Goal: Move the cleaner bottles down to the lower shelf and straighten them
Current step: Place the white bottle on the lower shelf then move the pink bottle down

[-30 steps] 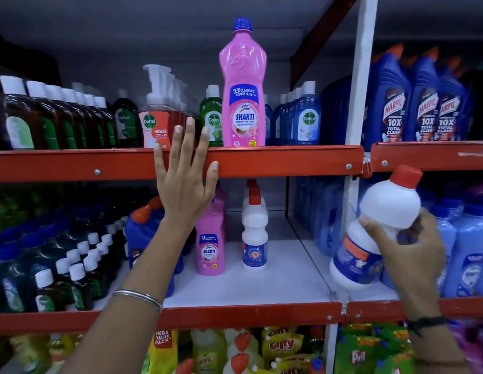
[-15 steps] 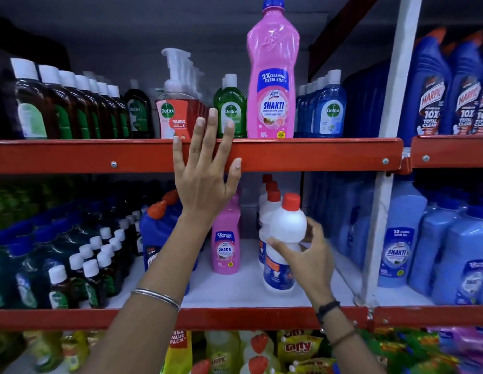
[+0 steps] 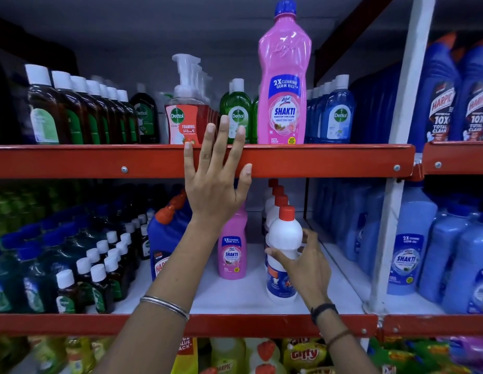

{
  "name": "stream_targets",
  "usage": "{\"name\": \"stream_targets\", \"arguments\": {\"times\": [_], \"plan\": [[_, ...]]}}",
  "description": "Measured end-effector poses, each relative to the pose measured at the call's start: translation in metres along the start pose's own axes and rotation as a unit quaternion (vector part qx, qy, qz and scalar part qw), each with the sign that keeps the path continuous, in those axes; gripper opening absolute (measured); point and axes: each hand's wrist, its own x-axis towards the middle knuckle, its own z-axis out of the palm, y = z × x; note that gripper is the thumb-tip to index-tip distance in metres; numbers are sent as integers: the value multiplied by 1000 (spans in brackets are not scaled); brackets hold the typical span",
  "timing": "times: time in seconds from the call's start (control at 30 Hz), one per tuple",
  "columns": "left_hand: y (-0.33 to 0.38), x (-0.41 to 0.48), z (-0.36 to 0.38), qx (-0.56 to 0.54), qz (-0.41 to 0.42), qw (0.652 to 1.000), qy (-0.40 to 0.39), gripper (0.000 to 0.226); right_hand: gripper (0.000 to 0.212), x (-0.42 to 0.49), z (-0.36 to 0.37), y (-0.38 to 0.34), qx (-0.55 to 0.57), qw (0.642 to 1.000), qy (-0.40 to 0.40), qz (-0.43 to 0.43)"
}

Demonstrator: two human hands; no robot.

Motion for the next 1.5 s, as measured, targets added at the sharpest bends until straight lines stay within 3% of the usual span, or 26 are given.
{"name": "stream_targets", "arguments": {"times": [0.17,0.27,0.4,0.5,0.67,0.83,0.9,1.0,1.1,1.2,1.3,1.4,1.5], "plan": [[-5,5,-14,-63,-27,997,-47,53,104,-5,-30,-11,11,1000,11,-13],[-25,4,-22,-95,-51,992,-67,54,79,-3,-62,-39,115,988,80,-70],[-53,-1,-24,-55,-47,994,-82,54,47,4,-97,-105,182,941,195,-211],[-60,-4,-23,-44,-50,994,-82,55,59,27,-103,-158,109,931,232,-261],[-62,-5,-21,-29,-37,996,-77,54,111,76,-92,-228,-122,959,209,-151],[-62,-6,-21,-29,-35,996,-73,54,88,96,-86,-240,-172,956,204,-122],[-63,-6,-21,-30,-30,997,-68,53,81,96,-91,-235,-120,966,195,-121],[-64,-6,-20,-34,-27,997,-62,53,65,92,-96,-227,76,972,180,-130],[-64,-7,-19,-35,-22,998,-55,53,56,79,-101,-218,261,928,204,-169],[-64,-8,-19,-34,-21,998,-51,53,63,61,-116,-211,365,880,224,-207],[-63,-10,-19,-35,-24,998,-49,53,62,35,-127,-201,403,864,214,-213],[-63,-10,-19,-41,-25,998,-51,52,50,5,-124,-184,382,878,194,-212],[-63,-10,-19,-44,-26,997,-50,52,60,-23,-102,-162,370,891,179,-192]]}}
